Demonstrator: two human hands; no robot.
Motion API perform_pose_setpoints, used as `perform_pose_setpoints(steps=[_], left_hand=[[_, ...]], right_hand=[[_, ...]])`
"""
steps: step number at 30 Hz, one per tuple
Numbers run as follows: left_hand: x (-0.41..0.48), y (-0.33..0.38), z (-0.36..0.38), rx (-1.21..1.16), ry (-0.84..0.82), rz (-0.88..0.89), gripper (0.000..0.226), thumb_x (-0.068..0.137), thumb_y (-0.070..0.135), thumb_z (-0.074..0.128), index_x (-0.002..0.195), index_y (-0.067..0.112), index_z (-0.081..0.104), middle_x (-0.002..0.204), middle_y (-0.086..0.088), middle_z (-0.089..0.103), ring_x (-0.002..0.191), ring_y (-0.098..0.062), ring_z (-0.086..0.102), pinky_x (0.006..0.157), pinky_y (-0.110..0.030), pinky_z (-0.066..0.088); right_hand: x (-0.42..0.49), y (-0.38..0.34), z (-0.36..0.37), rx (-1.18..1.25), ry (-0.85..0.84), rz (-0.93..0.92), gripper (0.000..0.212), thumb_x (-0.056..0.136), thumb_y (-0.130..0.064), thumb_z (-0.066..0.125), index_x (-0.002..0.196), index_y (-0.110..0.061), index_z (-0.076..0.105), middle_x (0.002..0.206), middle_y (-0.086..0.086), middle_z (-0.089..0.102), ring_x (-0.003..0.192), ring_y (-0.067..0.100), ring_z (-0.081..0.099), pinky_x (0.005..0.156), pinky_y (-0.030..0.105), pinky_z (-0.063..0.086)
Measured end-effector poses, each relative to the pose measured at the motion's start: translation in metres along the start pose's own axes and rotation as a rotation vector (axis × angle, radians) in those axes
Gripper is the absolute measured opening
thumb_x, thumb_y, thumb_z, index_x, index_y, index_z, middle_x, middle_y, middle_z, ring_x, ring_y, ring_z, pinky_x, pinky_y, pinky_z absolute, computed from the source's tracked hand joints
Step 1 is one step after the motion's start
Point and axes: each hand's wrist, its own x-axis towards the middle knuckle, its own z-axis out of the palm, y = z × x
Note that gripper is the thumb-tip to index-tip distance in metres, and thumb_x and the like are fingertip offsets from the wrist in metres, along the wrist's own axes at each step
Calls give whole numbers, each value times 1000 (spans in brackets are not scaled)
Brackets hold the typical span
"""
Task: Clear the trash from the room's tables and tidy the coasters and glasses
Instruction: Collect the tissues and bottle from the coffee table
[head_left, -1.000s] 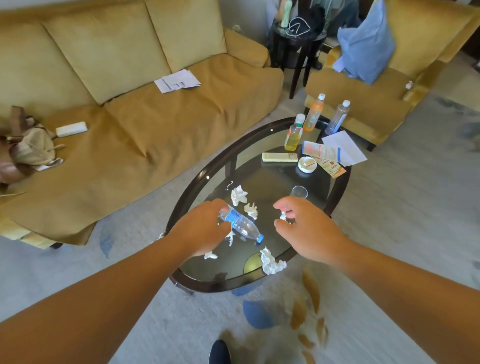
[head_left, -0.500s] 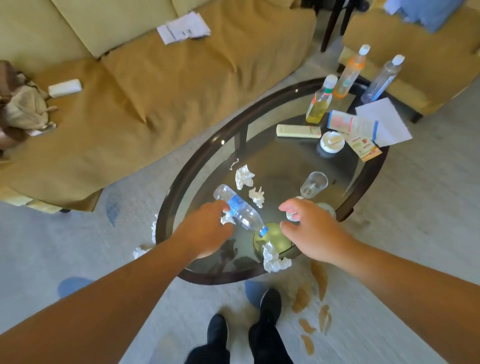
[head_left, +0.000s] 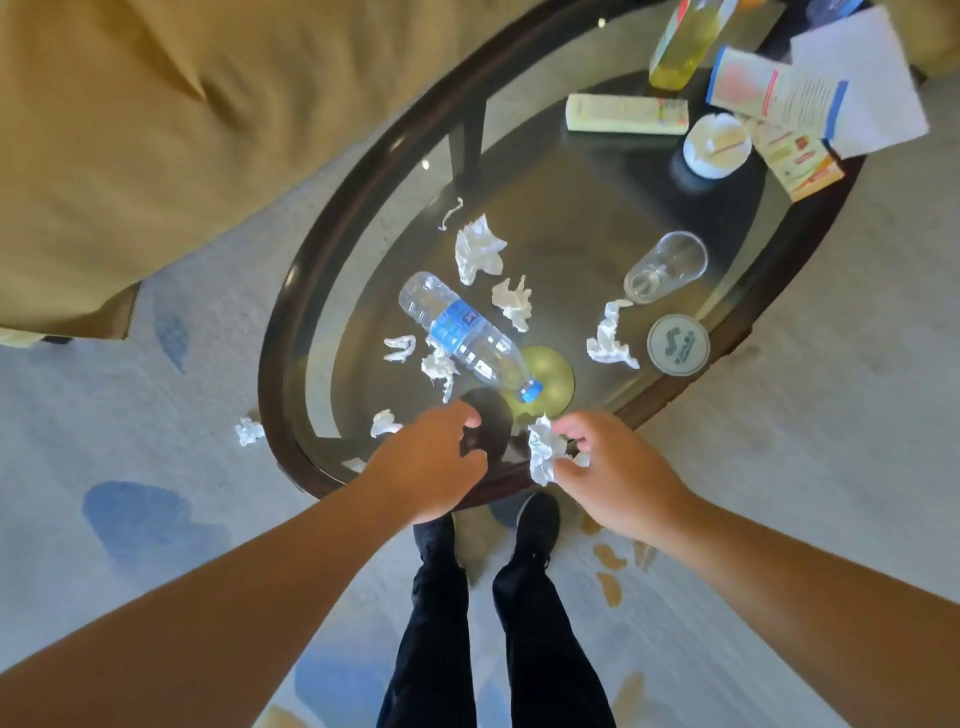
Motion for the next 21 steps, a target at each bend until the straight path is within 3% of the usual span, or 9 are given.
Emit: perform_pose_setpoints(steps=[4,9,14,18,21], left_hand=[[13,-18,22,19,-66,-25,39,89,34,51,128,31,46,124,4,55,106,-14,55,95,-39,48],[29,-31,37,37,-81,-36,40,88,33,50,127,30,46,121,4,55,103,-14,57,94,-40,48],[45,-29,37,44,-53,-23,40,89,33,50,128,30,46,118,5,55,101,-15,56,92,-39,47],[51,-25,36,48,-31,5,40,90,33,50,129,29,45,119,4,54,99,-16,56,89,-36,47],[53,-25,38,44,-20,7,40,90,32,51,129,29,46,120,3,54,100,-14,55,88,-33,46]], right_hand=[[17,15,29,27,6,35,35,90,-24,55,125,-21,52,125,-5,53,104,11,54,82,25,43],[39,26,49,49,4,59,40,89,-26,55,129,-22,51,128,-4,52,114,12,51,91,27,41],[53,32,55,47,9,56,41,86,-26,55,126,-23,52,121,-3,54,105,12,53,79,26,39],[58,39,60,-28,44,35,42,84,-27,58,126,-25,51,119,-2,52,101,14,53,74,26,38],[60,49,68,-138,73,-10,46,83,-25,61,127,-26,48,119,1,49,107,21,50,79,27,39]])
